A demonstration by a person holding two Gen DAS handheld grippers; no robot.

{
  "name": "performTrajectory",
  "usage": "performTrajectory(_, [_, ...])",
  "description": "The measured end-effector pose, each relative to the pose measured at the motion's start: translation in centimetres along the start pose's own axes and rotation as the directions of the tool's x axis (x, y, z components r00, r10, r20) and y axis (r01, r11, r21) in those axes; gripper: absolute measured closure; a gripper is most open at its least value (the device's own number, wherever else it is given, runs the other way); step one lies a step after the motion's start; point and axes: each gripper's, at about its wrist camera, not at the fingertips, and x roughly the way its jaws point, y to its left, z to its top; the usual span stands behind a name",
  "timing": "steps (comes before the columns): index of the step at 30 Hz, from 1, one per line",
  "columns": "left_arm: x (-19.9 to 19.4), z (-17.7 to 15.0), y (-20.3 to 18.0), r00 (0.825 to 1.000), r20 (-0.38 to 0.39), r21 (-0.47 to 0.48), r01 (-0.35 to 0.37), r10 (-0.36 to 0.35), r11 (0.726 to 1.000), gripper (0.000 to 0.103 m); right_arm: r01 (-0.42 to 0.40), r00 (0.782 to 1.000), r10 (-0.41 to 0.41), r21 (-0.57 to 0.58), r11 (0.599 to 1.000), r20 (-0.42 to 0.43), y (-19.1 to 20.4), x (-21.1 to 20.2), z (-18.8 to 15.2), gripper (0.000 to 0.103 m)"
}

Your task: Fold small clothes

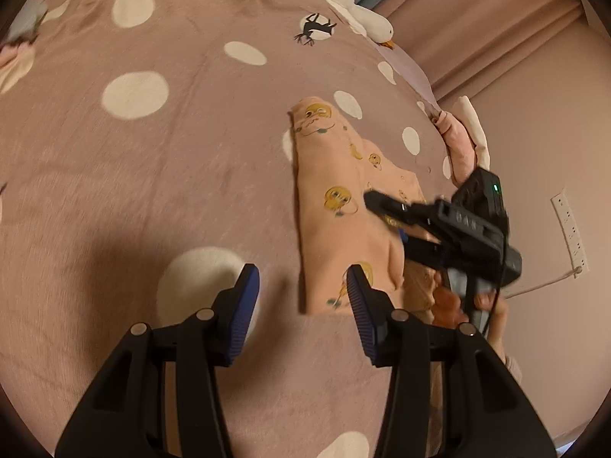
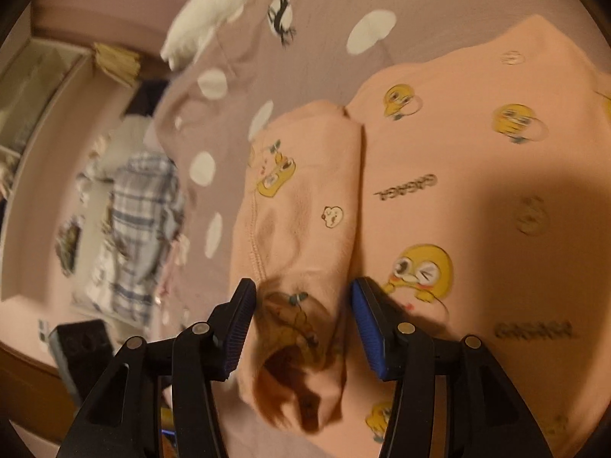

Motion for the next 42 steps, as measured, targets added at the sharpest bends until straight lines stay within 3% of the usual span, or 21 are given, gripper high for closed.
performTrajectory(6, [-0.2,-0.7,0.6,1.000,-0.011,-0.021,0.026,-0.026,0.999,0.056,0.003,1.000,-0.003,-0.004,1.000,0.008,0.5,0.2,0.4,0.051])
performTrajectory(7, [-0.3,-0.8,0.5,1.000,-0.012,-0.021,0.028,-0.028,0.999,0.056,-0.002,1.000,0.002,-0.021,1.000,0.016,0.7,0.1,0.2,0.053])
performTrajectory(8, [-0.4,-0.8,0.5,1.000,-0.012,-0.020,0.028,-0.028,0.999,0.056,-0.014,1.000,0.014,-0.031,0.999,0.022,0.9,0.0,0.0,0.063])
performTrajectory(9, [-0.3,-0.7,0.5,1.000,-0.014,-0.018,0.024,-0.024,1.000,0.056,-0.027,0.999,0.027,-0.030,0.999,0.025,1.1,0.1,0.1,0.067])
performTrajectory(14, [-0.2,-0.5,0.1,1.000,-0.022,-0.019,0.012,-0.013,1.000,0.056,-0.013,1.000,0.013,-0.015,1.000,-0.006,0.6,1.9,0.3,0.069])
performTrajectory(16, [0.0,-0.5,0.0,1.000,-0.028,-0.027,0.012,-0.013,1.000,0.056,-0.005,1.000,0.005,-0.030,1.000,0.009,0.9,1.7,0.4,0.077])
performTrajectory(17, [0.0,-0.5,0.0,0.999,-0.029,-0.028,0.014,-0.015,1.000,0.056,0.006,1.000,-0.006,-0.038,0.999,0.023,1.1,1.5,0.4,0.089])
performTrajectory(21, [0.4,-0.6,-0.9,0.999,-0.043,-0.012,0.010,-0.010,1.000,0.056,0.048,0.988,-0.039,-0.059,0.997,0.151,1.5,-1.3,0.0,0.093])
performTrajectory(24, [0.9,-0.6,-1.8,0.998,-0.055,0.015,0.005,-0.004,1.000,0.056,0.024,0.977,-0.009,-0.070,0.997,0.213,1.2,-4.3,0.3,0.093])
performTrajectory(32, [3.5,-0.3,-6.2,0.995,-0.091,0.110,0.038,-0.028,0.993,0.056,0.191,0.916,-0.143,-0.093,0.977,0.376,-0.1,-13.5,0.6,0.093])
performTrajectory(37, [6.7,-0.3,-9.7,0.989,-0.144,0.181,0.053,-0.027,0.982,0.056,0.285,0.902,-0.265,-0.008,0.959,0.341,-4.2,-13.7,-0.8,0.093])
performTrajectory(42, [9.7,-0.3,-12.5,0.985,-0.170,0.277,0.009,0.040,0.961,0.056,0.363,0.893,-0.357,0.030,0.931,0.274,-7.1,-11.7,-1.5,0.092])
